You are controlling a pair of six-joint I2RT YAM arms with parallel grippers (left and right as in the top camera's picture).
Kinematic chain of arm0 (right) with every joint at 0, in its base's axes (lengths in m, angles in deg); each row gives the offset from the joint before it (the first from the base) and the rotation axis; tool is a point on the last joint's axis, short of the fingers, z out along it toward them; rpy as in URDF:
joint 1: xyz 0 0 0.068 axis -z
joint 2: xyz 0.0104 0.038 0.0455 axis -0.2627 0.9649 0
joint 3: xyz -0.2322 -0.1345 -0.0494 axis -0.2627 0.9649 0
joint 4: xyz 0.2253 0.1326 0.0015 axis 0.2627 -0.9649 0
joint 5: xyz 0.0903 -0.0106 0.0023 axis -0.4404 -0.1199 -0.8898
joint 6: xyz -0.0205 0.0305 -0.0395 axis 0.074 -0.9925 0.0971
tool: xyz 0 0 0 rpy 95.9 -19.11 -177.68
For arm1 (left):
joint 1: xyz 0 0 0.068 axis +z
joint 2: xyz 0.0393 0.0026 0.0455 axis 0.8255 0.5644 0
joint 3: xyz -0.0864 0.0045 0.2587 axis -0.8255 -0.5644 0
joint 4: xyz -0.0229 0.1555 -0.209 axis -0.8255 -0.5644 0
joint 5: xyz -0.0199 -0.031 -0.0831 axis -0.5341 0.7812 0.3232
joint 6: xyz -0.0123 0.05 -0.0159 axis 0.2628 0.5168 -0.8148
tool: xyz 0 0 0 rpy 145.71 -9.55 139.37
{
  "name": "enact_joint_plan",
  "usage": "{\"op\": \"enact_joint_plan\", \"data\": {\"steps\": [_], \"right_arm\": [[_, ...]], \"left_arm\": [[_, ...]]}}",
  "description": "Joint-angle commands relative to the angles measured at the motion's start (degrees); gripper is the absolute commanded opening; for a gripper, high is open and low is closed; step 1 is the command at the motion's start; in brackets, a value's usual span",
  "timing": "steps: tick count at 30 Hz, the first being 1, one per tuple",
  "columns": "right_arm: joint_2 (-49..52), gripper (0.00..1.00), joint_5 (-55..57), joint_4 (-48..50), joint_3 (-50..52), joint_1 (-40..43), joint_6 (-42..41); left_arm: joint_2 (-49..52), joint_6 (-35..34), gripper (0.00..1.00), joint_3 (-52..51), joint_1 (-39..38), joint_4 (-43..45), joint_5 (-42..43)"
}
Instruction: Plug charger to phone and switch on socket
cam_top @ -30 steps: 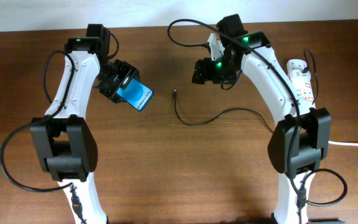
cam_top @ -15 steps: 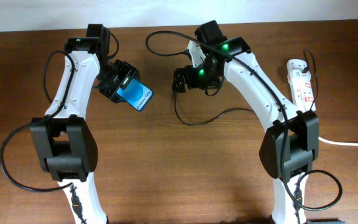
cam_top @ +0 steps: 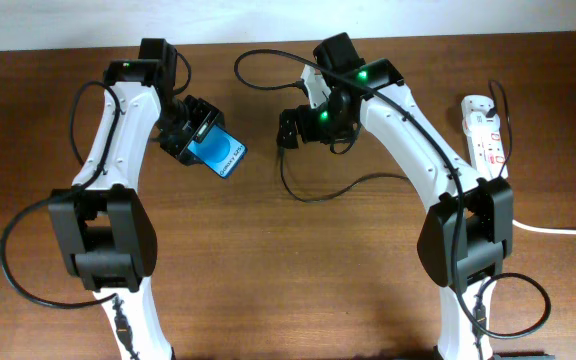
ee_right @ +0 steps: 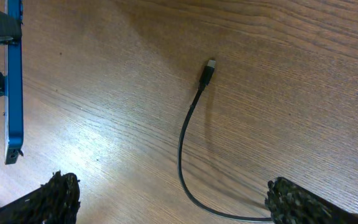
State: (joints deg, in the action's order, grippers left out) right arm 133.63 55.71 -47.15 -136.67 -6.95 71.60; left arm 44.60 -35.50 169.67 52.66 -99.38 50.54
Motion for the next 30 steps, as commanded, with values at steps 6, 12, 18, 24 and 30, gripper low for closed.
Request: {"op": "enact_joint_plan", "data": {"steps": [6, 12, 18, 24, 30], "right_arm": [[-0.33, 0.99, -0.28, 0.20, -0.96, 0.07, -0.20], [-0.33, 0.99, -0.28, 0.20, -0.96, 0.07, -0.20], [-0.33, 0.99, 1.27, 1.66, -0.96, 0.07, -0.20], [-1.03, 0.77, 0.09, -4.13, -1.99, 3.96, 1.29], [-11.13, 0.63, -7.80, -7.26, -2.10, 9.44, -0.26]], "left_arm": [[-0.13, -12.76, 0.00, 1.70, 0.55, -1.62, 16.57], [-0.13, -13.86, 0.00, 1.70, 1.97, -2.93, 24.06], [-0.13, -13.86, 0.00, 1.70, 3.28, -3.89, 24.20], [-0.13, -13.84, 0.00, 1.70, 3.32, -4.11, 28.33], [-0.13, -16.33, 0.00, 1.70, 3.30, -4.92, 31.74]]}}
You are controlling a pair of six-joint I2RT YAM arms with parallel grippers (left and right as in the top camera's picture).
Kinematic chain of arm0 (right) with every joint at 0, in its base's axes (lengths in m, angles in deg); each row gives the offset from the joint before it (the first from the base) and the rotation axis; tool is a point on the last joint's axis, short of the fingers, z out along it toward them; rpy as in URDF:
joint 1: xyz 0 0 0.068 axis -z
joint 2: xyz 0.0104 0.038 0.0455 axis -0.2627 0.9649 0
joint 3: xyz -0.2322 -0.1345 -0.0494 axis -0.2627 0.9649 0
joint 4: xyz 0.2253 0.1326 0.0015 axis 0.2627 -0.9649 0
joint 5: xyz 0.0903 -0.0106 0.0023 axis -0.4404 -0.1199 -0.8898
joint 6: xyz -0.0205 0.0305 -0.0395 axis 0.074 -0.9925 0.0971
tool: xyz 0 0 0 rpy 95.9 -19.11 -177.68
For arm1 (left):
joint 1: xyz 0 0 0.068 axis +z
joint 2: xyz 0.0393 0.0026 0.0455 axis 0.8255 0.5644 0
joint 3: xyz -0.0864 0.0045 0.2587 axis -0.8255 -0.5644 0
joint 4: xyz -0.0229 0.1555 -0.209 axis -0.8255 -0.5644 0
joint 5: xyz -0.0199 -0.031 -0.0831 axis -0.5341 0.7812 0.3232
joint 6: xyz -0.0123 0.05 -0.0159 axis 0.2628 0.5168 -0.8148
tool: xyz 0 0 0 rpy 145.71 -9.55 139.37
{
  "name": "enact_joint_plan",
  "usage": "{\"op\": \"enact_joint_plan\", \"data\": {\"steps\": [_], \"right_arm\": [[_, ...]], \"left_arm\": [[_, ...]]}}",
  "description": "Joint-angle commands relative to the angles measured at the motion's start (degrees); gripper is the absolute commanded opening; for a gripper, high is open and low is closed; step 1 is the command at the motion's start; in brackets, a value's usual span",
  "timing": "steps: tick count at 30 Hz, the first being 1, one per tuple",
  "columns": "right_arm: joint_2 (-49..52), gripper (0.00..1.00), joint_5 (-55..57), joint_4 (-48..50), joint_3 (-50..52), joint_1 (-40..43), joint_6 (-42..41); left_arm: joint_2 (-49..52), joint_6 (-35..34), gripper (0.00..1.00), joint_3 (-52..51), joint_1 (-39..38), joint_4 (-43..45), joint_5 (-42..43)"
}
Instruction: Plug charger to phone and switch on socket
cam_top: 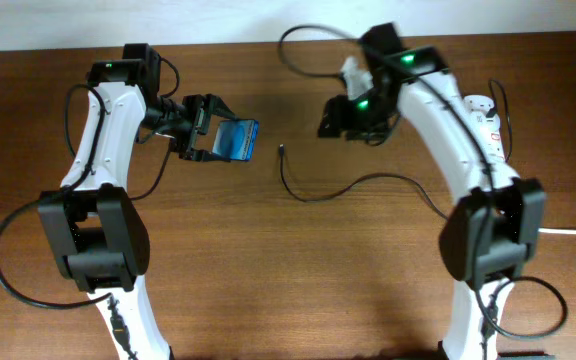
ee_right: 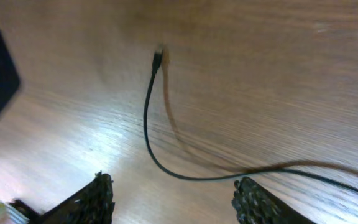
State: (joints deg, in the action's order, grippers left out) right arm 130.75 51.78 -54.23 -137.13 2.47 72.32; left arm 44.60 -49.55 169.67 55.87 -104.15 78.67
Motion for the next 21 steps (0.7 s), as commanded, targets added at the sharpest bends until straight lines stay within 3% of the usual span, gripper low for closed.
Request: {"op": "enact_joint_plan", "data": {"steps": [1, 5, 13, 21], "right_arm": [[-9.90, 0.63, -3.85, 0.07, -1.64, -0.44, -2.51], [-11.76, 0.62, -2.64, 4.44, -1.64, -4.85, -10.91], [-9.40, 0.59, 10.08, 9.57, -1.64, -16.26, -21.66], [-5.09, 0.57, 10.10, 12.52, -1.62, -20.28, -23.34]], "left_arm": [[-0.13, -2.64, 0.00, 1.70, 0.09, -0.15, 3.58], [-0.13, -4.42, 0.00, 1.70, 0.04, -0.15, 3.58], [-0.13, -4.57, 0.00, 1.70, -0.02, -0.15, 3.30], [-0.13, -4.59, 0.00, 1.70, -1.11, -0.13, 0.31]]}}
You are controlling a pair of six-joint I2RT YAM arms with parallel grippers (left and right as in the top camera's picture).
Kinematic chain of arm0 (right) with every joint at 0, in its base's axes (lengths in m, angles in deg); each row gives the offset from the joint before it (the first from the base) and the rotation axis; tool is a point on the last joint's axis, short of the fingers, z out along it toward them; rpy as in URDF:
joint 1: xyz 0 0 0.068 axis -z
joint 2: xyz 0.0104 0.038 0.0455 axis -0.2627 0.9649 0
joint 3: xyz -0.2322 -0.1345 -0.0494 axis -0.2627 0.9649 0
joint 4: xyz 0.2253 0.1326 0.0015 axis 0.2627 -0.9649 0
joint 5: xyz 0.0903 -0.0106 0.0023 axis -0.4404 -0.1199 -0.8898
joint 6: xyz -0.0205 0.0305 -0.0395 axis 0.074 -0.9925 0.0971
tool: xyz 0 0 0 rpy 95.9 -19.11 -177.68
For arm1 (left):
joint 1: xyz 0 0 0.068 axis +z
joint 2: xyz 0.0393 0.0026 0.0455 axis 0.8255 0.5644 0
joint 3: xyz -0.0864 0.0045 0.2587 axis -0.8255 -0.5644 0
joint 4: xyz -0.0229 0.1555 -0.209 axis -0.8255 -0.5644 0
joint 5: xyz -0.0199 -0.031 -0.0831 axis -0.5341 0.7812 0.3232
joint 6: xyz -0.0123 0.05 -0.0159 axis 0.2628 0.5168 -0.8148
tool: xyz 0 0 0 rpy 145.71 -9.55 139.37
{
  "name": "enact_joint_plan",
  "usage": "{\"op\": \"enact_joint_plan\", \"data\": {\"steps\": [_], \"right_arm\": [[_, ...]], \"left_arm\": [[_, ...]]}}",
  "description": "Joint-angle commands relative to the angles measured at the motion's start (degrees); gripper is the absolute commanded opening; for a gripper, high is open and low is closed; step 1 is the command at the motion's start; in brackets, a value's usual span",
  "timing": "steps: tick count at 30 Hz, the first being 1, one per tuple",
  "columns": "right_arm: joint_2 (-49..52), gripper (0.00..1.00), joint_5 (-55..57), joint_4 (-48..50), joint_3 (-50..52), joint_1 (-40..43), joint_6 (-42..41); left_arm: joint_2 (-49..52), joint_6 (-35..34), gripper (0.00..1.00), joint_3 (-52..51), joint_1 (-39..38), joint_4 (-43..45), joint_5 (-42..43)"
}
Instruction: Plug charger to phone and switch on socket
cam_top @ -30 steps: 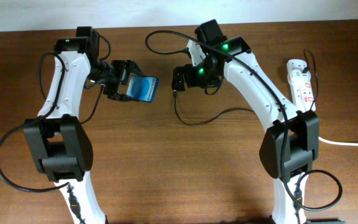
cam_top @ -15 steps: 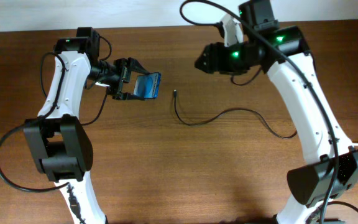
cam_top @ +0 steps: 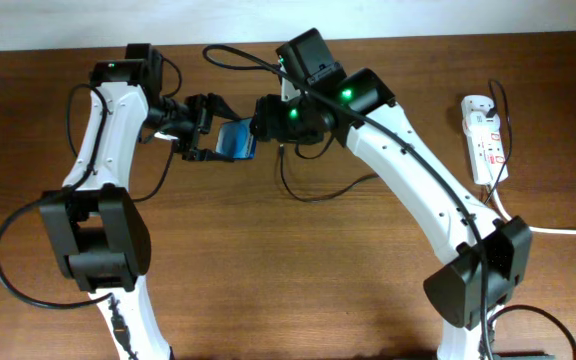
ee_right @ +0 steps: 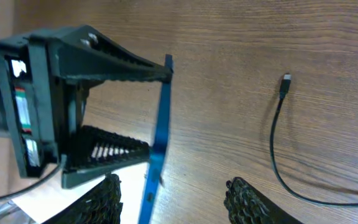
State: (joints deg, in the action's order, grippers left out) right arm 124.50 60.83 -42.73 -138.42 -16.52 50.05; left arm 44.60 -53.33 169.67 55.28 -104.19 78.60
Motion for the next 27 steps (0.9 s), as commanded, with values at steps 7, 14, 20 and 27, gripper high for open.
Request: {"op": "enact_joint_plan", "data": {"steps": [7, 14, 20, 27], "right_arm": [[4.70, 0.37, 4.07, 2.12, -0.33, -3.80, -8.52], [7.74, 0.31, 4.22, 2.73, -0.33, -4.04, -9.14], [7.89, 0.04, 4.04, 3.06, -0.33, -4.31, -9.81], [5.60, 0.04, 4.04, 2.38, -0.35, -0.52, -8.90]], "left_arm": [[-0.13, -0.85, 0.00, 1.70, -1.51, -0.11, 0.87], [-0.13, -1.90, 0.00, 1.70, -1.51, -0.11, 2.16], [-0.13, -1.90, 0.00, 1.70, -1.51, -0.09, 2.14], [-0.13, 0.17, 0.01, 1.70, -1.51, -0.13, 0.74]]}}
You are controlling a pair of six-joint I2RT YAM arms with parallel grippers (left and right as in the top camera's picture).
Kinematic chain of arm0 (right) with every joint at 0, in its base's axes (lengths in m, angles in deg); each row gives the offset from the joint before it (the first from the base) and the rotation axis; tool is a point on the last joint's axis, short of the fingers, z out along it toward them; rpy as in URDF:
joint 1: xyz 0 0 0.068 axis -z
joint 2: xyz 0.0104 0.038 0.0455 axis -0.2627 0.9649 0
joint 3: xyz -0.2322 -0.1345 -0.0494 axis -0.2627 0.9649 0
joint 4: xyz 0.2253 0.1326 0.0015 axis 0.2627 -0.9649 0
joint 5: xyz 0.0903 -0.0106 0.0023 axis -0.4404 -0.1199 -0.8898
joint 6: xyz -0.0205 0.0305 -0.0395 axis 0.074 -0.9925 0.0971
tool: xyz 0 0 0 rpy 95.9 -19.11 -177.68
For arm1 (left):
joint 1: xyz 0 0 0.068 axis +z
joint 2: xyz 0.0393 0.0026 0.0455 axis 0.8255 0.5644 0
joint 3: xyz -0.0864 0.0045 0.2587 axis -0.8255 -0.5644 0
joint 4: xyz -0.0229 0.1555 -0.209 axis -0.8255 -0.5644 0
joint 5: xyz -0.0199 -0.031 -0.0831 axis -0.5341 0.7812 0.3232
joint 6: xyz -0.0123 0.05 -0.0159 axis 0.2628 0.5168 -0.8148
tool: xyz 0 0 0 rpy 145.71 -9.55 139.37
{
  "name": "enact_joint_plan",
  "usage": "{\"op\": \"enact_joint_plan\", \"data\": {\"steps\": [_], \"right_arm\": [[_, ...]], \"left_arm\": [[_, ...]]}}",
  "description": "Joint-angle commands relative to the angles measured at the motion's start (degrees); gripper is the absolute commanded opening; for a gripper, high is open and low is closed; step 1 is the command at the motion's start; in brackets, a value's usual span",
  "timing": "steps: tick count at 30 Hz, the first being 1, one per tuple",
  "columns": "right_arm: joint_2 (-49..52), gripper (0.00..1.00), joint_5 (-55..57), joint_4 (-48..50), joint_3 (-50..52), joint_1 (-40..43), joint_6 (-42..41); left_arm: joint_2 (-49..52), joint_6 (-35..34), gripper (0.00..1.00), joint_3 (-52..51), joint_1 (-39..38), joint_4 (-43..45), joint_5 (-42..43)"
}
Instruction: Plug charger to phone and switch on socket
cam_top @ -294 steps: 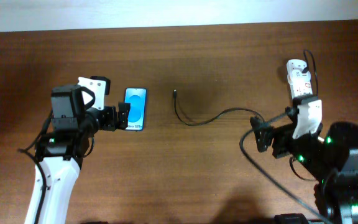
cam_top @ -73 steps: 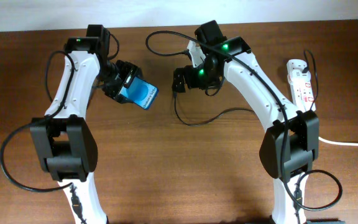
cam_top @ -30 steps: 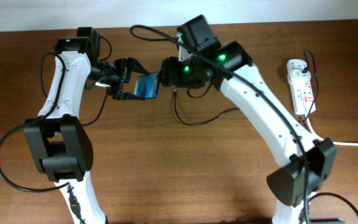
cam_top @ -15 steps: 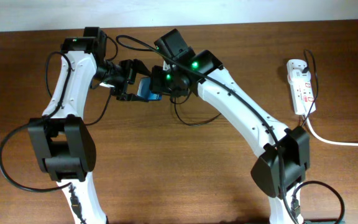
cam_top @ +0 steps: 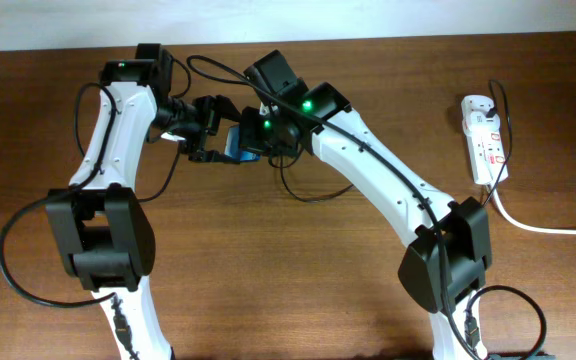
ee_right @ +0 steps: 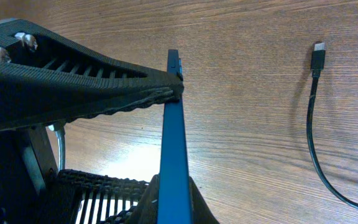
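Note:
The blue phone (cam_top: 236, 143) is held off the table, edge-on in the right wrist view (ee_right: 174, 143). My left gripper (cam_top: 218, 130) is shut on it, one finger (ee_right: 92, 81) over its top end and the other (ee_right: 98, 186) lower down. My right gripper (cam_top: 258, 132) reaches in from the right and is shut on the phone's flat faces (ee_right: 174, 208). The black charger cable (cam_top: 303, 195) lies loose on the table, its plug end (ee_right: 319, 56) to the right of the phone. The white socket strip (cam_top: 486, 135) lies at the far right.
The wooden table (cam_top: 298, 280) carries the strip's white lead (cam_top: 553, 228) running off the right edge. The two arms meet over the upper middle of the table, right above the cable's free end.
My right gripper, then open just beside the phone, has moved onto it and shut on its faces. The left gripper has kept its hold. The cable has not moved.
The left gripper held the phone at upper left while my open right gripper hovered over the cable plug. Then the right arm stood further right and the phone was turned edge-up. It then came across to the phone, and now both grippers grip it.

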State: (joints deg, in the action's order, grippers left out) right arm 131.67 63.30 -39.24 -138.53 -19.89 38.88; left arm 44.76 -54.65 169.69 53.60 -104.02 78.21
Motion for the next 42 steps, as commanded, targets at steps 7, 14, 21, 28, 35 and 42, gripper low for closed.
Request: {"op": "enact_joint_plan", "data": {"steps": [7, 14, 21, 28, 35, 42], "right_arm": [[-3.96, 0.04, -5.25, -4.11, -0.24, 12.76, 9.09], [-5.60, 0.04, -10.73, -2.80, -0.24, 16.20, 13.53], [-8.98, 0.04, -19.91, 7.50, -0.24, 20.72, 6.97], [-8.96, 0.04, -14.84, 22.58, -0.09, 15.82, -17.18], [-8.85, 0.04, -10.16, 23.85, -0.07, 12.13, -28.28], [-5.75, 0.04, -9.84, 23.26, 0.07, 10.69, -30.77]], "left_arm": [[-0.28, 13.77, 0.49, 1.68, 0.22, -0.02, -2.73], [-0.28, 26.62, 0.82, 1.68, 0.22, 3.26, -2.16], [-0.28, 47.04, 0.97, 1.68, 0.22, 25.22, 27.26], [-0.28, 25.57, 0.96, 1.68, 0.48, 45.59, 29.59], [-0.28, 6.64, 0.83, 1.68, 0.33, 58.38, 24.94], [-0.28, -9.68, 0.68, 1.68, -0.79, 69.61, 22.16]]}}
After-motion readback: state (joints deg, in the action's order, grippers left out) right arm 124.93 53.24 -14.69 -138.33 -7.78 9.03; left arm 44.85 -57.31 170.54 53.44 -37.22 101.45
